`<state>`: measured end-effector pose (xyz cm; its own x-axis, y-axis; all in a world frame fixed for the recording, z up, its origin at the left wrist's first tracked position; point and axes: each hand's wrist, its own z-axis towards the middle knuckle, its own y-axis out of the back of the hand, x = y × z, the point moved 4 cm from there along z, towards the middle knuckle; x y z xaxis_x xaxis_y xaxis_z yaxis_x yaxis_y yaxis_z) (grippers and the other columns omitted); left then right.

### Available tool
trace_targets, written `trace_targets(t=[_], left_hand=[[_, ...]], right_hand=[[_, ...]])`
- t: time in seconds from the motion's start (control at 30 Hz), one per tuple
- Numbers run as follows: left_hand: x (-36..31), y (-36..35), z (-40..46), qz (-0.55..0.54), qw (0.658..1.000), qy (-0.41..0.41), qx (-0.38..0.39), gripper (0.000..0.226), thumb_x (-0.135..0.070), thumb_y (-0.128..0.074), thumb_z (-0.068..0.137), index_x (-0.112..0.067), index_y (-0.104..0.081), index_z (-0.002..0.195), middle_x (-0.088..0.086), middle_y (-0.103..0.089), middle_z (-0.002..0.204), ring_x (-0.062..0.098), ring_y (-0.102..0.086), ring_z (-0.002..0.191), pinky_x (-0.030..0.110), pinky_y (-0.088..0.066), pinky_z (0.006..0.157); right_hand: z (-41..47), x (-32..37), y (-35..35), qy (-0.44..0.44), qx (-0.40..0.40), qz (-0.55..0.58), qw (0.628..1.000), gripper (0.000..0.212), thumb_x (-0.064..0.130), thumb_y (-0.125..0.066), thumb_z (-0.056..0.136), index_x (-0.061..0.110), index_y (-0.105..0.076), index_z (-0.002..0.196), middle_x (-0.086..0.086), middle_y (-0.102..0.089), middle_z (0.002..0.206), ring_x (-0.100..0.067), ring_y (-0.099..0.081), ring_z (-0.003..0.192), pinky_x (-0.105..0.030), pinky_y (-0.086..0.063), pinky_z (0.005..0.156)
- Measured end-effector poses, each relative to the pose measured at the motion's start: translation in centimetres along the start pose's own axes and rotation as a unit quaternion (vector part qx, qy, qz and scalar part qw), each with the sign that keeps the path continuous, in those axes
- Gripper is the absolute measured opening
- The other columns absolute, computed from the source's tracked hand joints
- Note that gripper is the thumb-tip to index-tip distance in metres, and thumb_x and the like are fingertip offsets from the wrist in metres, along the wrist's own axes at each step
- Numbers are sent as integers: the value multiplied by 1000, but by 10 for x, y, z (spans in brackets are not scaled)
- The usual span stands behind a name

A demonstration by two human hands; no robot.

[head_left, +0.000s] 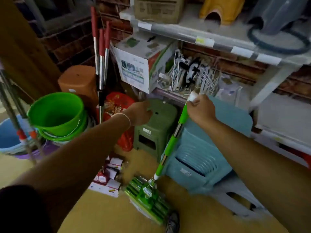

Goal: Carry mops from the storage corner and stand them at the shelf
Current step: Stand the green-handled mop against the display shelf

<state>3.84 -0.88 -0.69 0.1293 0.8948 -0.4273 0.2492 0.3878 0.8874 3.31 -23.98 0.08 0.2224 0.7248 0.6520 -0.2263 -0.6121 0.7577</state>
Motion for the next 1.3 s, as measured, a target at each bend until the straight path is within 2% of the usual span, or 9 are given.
trace_targets(t=[0.07, 0.23, 0.4, 0.63, 0.8, 0.9, 1.13, 1.23, 1.3], left_hand=[[-9, -14, 5, -13, 999, 44, 15, 38, -28, -47, 100, -9, -54, 132, 12, -59, 131, 30, -55, 119, 30, -42, 96], [-15, -70, 21, -11, 995, 56, 87, 45, -29, -46, 101, -11, -44, 142, 12, -52, 142, 30, -50, 129, 30, -39, 103], [-22, -99, 36, -7, 992, 56, 116, 44, -34, -47, 100, -13, -49, 138, 11, -54, 139, 29, -52, 126, 31, -42, 103], [-53, -108, 45, -14, 989, 13, 148, 41, -29, -54, 97, -11, -53, 134, 8, -56, 134, 26, -54, 123, 31, -42, 102], [-54, -120, 43, -34, 985, 13, 167, 37, -28, -62, 88, -8, -60, 120, 11, -66, 117, 29, -63, 107, 39, -50, 94], [-47, -128, 33, -44, 985, 7, 170, 37, -29, -64, 87, -11, -59, 119, 8, -67, 114, 25, -63, 102, 38, -51, 93], [-14, -146, -6, -80, 980, 38, 180, 33, -40, -60, 92, -17, -62, 116, 2, -68, 109, 19, -63, 98, 37, -52, 89], [-5, -134, -24, -99, 980, 34, 168, 30, -33, -56, 95, -12, -61, 117, 7, -67, 109, 20, -62, 97, 32, -49, 85], [0, -124, -39, -109, 981, 26, 160, 29, -28, -55, 96, -7, -62, 116, 9, -66, 107, 20, -59, 95, 27, -43, 80]], right_hand=[[5, -15, -3, -37, -13, 16, 999, 36, 34, -66, 88, 6, -57, 109, -18, -65, 111, -36, -61, 106, -35, -45, 79], [3, -42, -31, -84, 44, 60, 994, 58, 50, -75, 80, 9, -54, 115, -12, -62, 114, -32, -61, 104, -35, -45, 79], [10, -46, -45, -67, 39, 66, 995, 36, 50, -72, 82, 17, -57, 88, -3, -65, 90, -29, -66, 93, -29, -42, 70], [10, -53, -48, -52, 32, 89, 994, 32, 46, -72, 84, 18, -57, 84, 2, -61, 82, -25, -64, 86, -26, -36, 68], [0, -52, -44, -12, 41, 101, 994, 32, 44, -74, 83, 19, -54, 81, 11, -53, 69, -14, -55, 74, -23, -33, 66], [-14, -47, -46, 29, 56, 110, 992, 33, 43, -76, 81, 20, -54, 77, 13, -53, 63, -10, -53, 68, -20, -30, 61], [-48, -27, -57, 151, 81, 124, 977, 35, 44, -76, 82, 19, -57, 69, 1, -62, 59, -17, -60, 59, -29, -40, 57], [-65, -11, -67, 171, 106, 129, 971, 39, 44, -75, 84, 30, -45, 64, 1, -59, 60, -21, -61, 61, -29, -42, 58], [-80, 2, -72, 186, 111, 132, 967, 38, 47, -70, 84, 28, -43, 65, -4, -59, 63, -27, -62, 64, -30, -41, 60]])
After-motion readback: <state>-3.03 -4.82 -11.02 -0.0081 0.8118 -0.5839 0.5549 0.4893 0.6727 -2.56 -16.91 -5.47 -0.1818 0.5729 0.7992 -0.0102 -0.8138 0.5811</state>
